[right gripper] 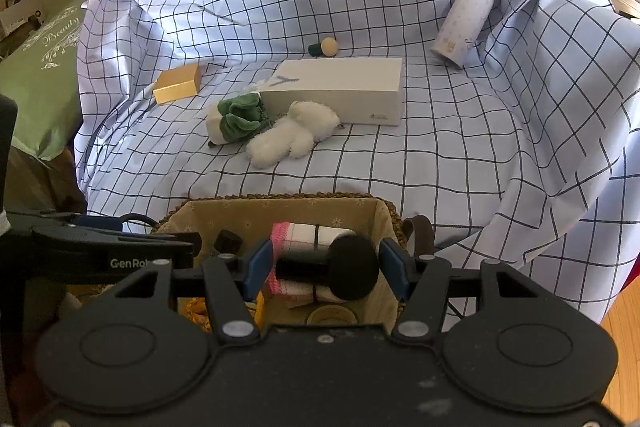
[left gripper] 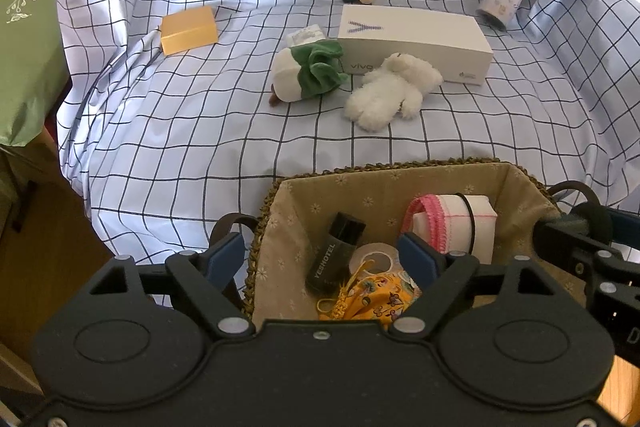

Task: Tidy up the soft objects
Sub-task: 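Open the right tool to drop the black stopper into the basket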

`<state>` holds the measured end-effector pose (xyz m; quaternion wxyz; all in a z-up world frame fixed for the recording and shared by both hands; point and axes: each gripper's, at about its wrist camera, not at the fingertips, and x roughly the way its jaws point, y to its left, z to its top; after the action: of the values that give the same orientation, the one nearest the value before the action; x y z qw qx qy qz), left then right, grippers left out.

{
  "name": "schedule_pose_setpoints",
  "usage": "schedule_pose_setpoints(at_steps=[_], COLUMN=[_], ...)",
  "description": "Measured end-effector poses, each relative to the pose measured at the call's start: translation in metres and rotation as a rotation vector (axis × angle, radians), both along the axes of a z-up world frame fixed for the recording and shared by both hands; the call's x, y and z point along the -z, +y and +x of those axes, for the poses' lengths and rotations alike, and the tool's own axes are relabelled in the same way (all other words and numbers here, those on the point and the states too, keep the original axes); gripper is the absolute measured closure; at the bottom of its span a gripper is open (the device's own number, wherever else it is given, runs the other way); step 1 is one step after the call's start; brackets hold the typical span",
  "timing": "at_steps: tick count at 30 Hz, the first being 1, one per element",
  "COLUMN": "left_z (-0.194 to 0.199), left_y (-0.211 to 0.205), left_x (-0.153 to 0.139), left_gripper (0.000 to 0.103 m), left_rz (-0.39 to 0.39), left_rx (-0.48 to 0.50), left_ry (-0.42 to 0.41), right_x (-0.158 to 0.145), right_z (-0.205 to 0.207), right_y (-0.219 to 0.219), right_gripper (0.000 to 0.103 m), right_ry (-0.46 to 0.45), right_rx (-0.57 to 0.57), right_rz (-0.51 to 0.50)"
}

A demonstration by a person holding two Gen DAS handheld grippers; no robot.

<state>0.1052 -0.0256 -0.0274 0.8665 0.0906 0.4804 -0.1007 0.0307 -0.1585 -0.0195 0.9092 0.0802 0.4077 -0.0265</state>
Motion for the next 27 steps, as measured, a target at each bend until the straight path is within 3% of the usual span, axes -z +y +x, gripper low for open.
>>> schedule_pose_setpoints(at_steps=[3,27], left_z=[-0.0001,-0.0038], left_y=[-0.0002,-0.0012], left_x=[0.0003,0.0043], left_gripper=[0.021,0.020], left_rz=[0.001,0.002], left_rx=[0.000,0.006], left_ry=[0.001,0.013], right_x=[-0.0013,0.0031], right_z=[-0.0002,0.0025], right_y=[0.0006,-0.0027], right_gripper=[0.036,0.032], right_ry=[-0.006,0.014], right_rx=[0.003,0.023], right_rz=[0.001,0.027])
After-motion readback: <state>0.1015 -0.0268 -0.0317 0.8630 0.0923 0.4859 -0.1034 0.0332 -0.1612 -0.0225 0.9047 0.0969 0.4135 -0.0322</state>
